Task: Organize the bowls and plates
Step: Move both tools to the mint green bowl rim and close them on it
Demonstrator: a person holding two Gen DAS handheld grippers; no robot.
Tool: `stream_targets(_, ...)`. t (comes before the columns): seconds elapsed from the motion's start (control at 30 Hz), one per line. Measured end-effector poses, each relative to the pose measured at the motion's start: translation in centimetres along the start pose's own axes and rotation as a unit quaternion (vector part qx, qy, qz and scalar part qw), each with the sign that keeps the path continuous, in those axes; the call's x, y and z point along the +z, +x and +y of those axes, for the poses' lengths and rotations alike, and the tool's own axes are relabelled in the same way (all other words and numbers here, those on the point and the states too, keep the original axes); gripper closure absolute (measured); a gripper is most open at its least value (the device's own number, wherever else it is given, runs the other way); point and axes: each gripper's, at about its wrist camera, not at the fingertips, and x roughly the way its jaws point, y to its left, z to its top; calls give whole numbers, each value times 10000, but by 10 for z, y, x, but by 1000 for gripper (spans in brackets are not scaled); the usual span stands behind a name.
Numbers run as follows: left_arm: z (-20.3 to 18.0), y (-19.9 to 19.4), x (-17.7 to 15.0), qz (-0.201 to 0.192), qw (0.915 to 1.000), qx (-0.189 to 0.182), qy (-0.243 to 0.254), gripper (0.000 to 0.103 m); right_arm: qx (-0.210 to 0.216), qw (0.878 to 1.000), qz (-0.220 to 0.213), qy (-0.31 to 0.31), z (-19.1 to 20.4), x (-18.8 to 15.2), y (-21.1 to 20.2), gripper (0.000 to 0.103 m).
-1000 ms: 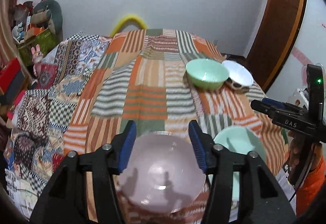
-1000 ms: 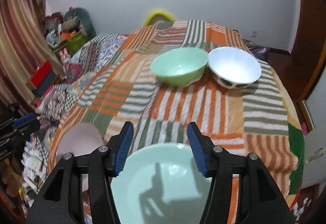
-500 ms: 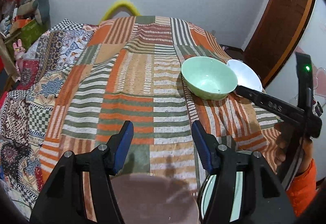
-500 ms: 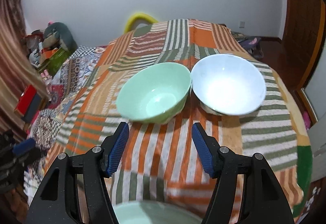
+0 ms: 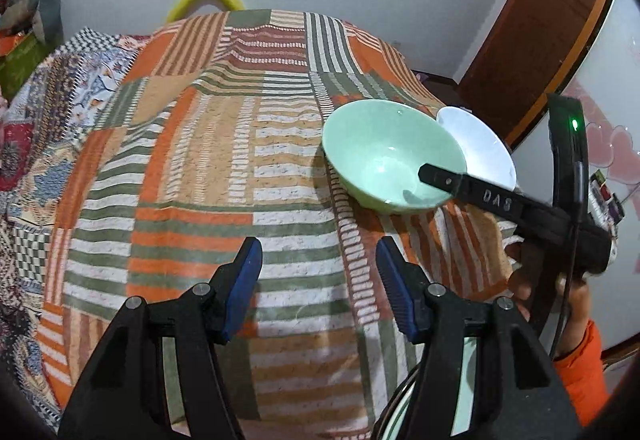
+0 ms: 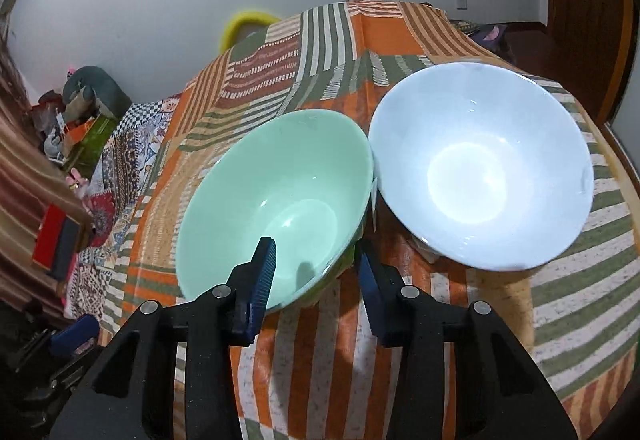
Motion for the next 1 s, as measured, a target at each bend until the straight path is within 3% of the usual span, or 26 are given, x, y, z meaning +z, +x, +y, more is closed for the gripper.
stream_targets(0.27,1,30,22,178,9998,78,-106,44,161,9976,93,-666,9,-4,3,70)
stream_targets(0.43,7,56,32,349,9985,387,-168,45,365,9929,260,-1101,19,-12,5,76)
stream_targets(0.5,12,63,34,400,9980,422,-261,49,435,9913,295,-1206,22,-15,6,77)
stream_targets(0.6,15,74,36,579,9973,261,-368,69,401,9916,222,-1208,22,-16,7,81)
stream_targets(0.73,15,80,36,606,9968,415,-308,81,497,9940,263,-940,19,-12,9,81)
stream_targets(1.0,8,62,24,590,9977,287,-169,82,424,9945,331,-899,22,-18,2,82)
